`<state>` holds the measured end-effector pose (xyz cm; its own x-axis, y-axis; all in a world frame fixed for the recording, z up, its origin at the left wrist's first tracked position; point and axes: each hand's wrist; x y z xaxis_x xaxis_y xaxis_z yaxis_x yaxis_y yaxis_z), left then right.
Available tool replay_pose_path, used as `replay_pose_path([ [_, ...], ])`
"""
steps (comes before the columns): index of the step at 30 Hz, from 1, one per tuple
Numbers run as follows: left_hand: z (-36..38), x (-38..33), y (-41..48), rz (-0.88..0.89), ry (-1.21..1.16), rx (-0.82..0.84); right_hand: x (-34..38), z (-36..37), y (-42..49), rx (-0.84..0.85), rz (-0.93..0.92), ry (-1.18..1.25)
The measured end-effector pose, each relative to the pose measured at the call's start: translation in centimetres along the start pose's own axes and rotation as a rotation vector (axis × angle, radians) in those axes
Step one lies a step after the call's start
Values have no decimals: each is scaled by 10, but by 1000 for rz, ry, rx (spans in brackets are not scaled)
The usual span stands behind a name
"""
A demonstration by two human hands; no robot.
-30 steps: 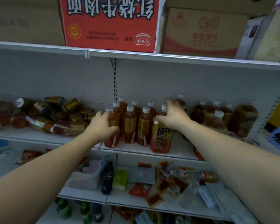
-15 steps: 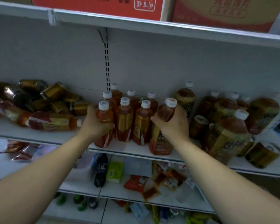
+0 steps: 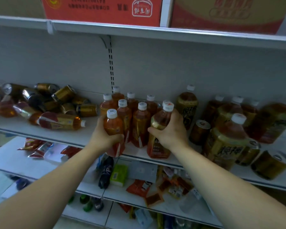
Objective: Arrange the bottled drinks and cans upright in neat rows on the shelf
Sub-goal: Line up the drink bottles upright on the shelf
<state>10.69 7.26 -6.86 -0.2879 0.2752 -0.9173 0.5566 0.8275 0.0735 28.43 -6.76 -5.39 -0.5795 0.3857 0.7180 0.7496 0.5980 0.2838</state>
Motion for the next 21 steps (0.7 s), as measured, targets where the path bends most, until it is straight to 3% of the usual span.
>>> replay_pose_path([
  [7,5,-8,3,62,98,172,7,-20,-12,-10,31,9],
  [21,86,-70,-8,265,-76,441,46,-157,-54,-391,30,-9],
])
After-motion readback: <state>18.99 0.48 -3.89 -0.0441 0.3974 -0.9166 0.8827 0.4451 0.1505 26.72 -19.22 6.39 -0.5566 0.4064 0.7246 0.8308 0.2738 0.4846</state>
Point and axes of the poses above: each hand's wrist, its own y-axis towards the middle knuckle, its own z-axis out of the palm, x = y × z, and after that the axes turned 1 degree about y, right-handed
